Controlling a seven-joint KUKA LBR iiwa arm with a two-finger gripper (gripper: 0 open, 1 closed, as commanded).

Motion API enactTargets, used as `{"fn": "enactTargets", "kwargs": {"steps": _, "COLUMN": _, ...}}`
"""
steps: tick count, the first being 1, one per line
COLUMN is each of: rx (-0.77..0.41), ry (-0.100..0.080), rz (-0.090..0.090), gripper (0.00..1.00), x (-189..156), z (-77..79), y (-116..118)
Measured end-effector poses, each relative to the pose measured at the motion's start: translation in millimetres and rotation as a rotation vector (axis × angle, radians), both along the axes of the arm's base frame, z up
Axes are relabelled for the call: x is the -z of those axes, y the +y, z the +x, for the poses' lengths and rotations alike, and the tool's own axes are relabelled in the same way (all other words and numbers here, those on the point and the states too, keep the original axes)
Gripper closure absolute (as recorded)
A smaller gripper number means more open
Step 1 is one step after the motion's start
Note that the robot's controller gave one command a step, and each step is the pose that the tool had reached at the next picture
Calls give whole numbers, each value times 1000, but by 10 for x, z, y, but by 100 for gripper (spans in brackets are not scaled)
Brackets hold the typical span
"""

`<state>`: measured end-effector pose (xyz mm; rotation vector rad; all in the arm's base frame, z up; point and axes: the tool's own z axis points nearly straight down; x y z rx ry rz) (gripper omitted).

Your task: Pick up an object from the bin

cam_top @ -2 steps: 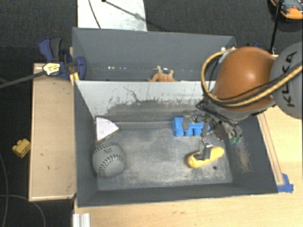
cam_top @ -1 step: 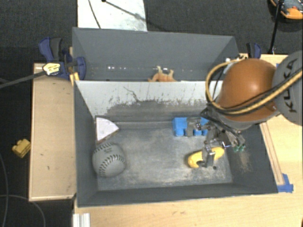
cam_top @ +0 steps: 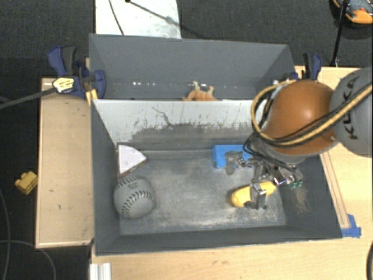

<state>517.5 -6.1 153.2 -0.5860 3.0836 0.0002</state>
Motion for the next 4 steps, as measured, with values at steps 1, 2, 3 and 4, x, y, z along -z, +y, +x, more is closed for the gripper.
{"fn": "enactTargets", "kwargs": {"steps": 1, "rx": -8, "ry": 0, "rz": 0, "gripper": 0, "x": 252, "z": 17, "y": -324}}
{"fn": "enactTargets", "kwargs": {"steps": 2, "rx": -185, "ry": 1, "rz": 0, "gripper": 100, "x": 830, "z": 45, "y": -655}}
{"fn": "enactTargets", "kwargs": {"steps": 3, "rx": -184, "ry": 1, "rz": 0, "gripper": 100, "x": 830, "z": 45, "y": -655}}
{"fn": "enactTargets", "kwargs": {"steps": 4, "rx": -207, "ry": -2, "rz": -1, "gripper": 100, "x": -711, "z": 152, "y": -704}}
